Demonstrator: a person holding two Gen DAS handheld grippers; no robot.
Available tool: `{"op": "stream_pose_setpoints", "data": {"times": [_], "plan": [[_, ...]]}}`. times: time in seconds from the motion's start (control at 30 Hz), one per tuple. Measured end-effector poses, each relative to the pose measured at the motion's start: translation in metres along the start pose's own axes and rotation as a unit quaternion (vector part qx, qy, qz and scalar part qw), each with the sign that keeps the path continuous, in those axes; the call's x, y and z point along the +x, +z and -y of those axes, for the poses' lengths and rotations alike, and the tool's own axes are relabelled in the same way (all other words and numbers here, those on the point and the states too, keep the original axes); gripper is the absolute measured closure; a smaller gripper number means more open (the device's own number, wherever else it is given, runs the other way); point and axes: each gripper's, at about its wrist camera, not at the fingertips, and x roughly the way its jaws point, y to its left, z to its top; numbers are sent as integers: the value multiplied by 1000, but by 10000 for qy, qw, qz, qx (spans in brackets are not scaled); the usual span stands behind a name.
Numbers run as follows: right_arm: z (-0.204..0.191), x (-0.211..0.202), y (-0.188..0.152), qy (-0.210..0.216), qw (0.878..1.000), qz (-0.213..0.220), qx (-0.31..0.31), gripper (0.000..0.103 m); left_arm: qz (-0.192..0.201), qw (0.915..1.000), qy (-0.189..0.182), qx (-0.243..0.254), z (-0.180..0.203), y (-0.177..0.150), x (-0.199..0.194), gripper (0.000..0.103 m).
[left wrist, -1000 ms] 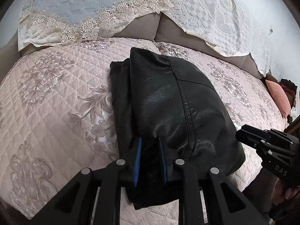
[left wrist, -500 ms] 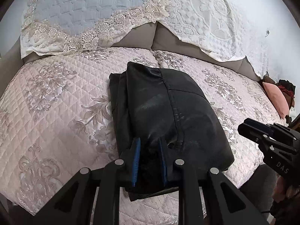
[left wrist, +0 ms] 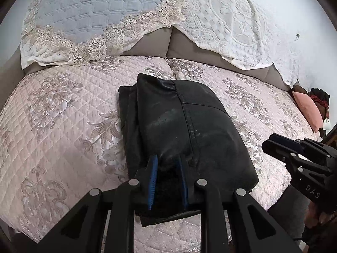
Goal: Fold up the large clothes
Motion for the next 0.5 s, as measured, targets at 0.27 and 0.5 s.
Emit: {"op": "stream_pose_setpoints", "data": {"times": [0.27,0.5], "plan": [[6,21,-3,179,9996,-124,155,62,137,9998,65,137,1,30,16,74],[19,42,-10,275,9983,-304,406,57,-245,9996,111,9,-13,35,67,74]]}}
